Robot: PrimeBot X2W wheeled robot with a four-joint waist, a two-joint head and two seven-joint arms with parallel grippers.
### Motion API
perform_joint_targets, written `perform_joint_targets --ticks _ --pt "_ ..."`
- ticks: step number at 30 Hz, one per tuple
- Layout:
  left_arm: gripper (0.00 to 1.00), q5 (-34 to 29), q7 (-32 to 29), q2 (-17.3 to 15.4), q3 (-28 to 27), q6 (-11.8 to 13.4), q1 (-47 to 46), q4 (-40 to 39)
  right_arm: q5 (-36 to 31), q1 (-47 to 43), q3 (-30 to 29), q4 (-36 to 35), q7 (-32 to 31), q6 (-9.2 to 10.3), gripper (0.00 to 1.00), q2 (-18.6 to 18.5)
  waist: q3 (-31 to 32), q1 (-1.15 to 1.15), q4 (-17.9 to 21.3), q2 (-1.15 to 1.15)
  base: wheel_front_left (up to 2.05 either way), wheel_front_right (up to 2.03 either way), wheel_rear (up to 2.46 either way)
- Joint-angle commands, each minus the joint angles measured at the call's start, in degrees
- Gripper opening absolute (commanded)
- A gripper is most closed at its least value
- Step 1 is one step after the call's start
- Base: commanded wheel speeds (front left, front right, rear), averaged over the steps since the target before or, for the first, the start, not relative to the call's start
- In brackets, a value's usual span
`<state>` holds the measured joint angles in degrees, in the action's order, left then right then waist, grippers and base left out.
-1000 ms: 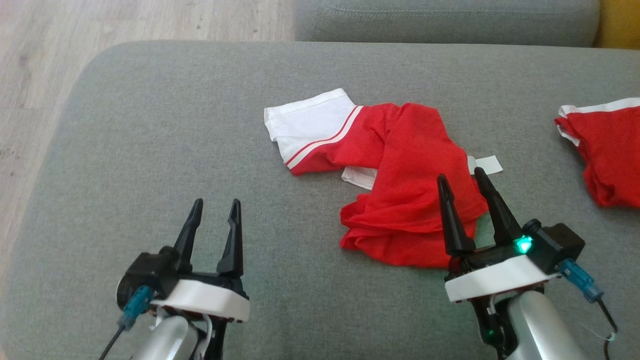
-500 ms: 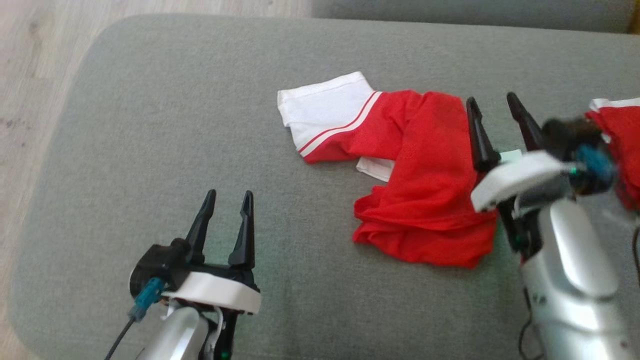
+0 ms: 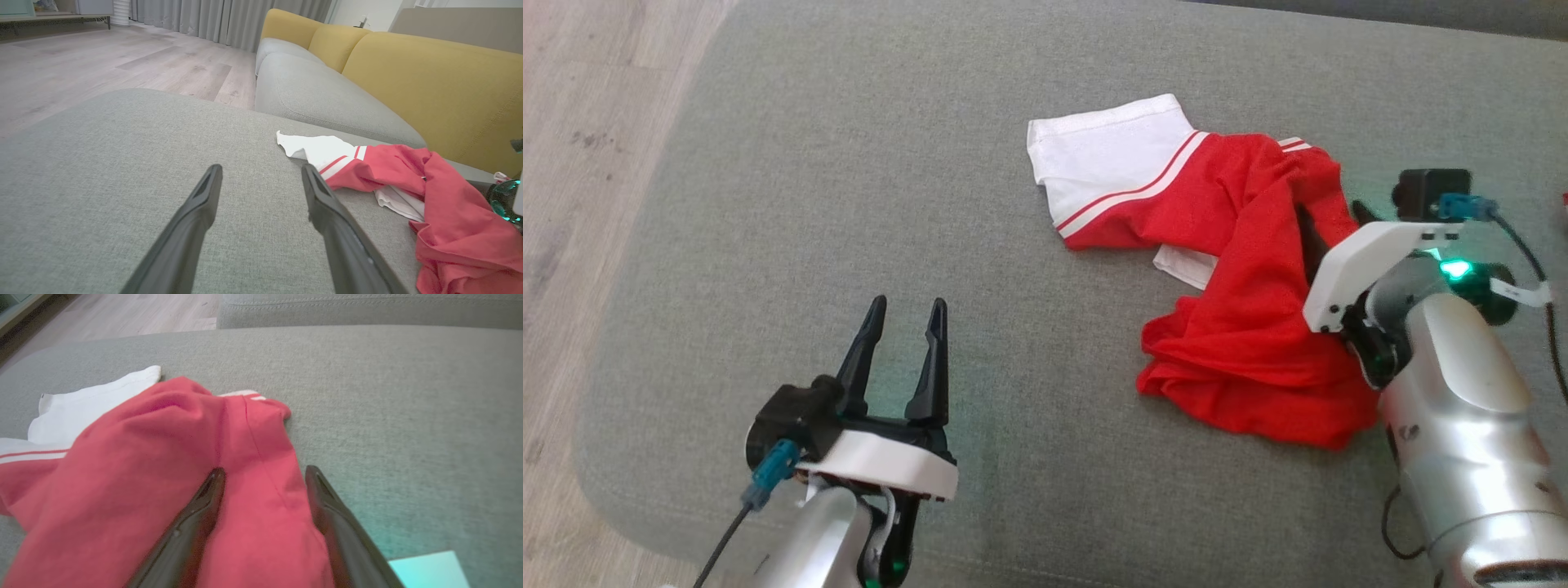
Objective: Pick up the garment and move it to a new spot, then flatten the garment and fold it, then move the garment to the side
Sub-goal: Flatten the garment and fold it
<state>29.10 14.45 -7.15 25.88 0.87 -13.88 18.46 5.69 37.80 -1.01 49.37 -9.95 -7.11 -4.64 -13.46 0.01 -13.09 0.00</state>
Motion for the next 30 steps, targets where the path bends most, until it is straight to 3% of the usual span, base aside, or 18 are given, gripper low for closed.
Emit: perform_joint_targets --ticks 1,2,10,21,25,30 --pt "1.00 -0.61 0.54 -0.32 -2.29 -0.47 -2.24 -1.20 0.74 2.46 1.73 -1.06 0.12 -0.37 0.54 0.27 -0.08 -0.01 -0.04 0.00 0.00 0.00 0.00" --pt "1.00 -0.76 0.54 -0.21 -2.49 -0.57 -2.24 -1.14 1.41 2.89 2.13 -0.21 0.35 -0.37 0.00 0.16 -0.14 -0.01 -0.04 0.00 0.00 0.00 0.00" --pt "1.00 -1.84 0.54 0.98 -3.43 -1.36 -2.46 -0.48 4.96 7.38 8.34 2.70 3.70 -0.37 0.00 -3.70 0.11 -0.01 -0.17 0.00 0.00 0.00 0.00" --pt "1.00 -2.92 0.54 2.44 -5.24 -2.55 -1.57 0.13 -0.73 25.93 17.30 2.90 9.79 -0.37 0.00 -11.90 2.55 -0.01 -1.48 0.00 0.00 0.00 0.00" --pt "1.00 -3.15 0.55 2.92 -5.92 -2.86 -0.62 0.23 -0.18 30.92 21.69 4.89 11.52 -0.37 0.00 -12.05 4.21 -0.01 -2.28 0.00 0.00 0.00 0.00" --pt "1.00 -3.54 0.55 3.19 -7.14 -3.00 0.90 0.23 2.45 29.15 28.87 6.03 13.97 -0.37 0.00 -10.66 5.73 -0.01 -2.32 0.00 0.00 0.00 0.00"
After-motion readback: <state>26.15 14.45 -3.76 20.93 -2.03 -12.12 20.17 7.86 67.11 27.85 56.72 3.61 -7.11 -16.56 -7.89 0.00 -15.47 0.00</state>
